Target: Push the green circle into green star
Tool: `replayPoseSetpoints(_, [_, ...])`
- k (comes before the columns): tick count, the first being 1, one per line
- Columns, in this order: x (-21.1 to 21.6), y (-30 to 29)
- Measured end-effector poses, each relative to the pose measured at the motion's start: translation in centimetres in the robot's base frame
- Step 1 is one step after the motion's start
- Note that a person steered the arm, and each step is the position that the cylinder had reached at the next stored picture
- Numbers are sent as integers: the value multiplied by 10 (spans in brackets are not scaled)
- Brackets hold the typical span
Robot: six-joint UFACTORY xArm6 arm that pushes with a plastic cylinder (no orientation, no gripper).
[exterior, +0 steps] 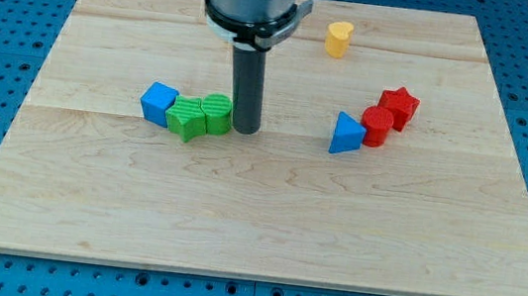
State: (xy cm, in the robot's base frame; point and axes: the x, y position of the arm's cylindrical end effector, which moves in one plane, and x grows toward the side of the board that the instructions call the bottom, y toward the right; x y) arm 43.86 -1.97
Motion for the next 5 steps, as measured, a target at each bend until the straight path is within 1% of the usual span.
replayPoseSetpoints(1, [-35,13])
replayPoseSetpoints(3, [-39,-11])
replayPoseSetpoints(5, [-35,-9])
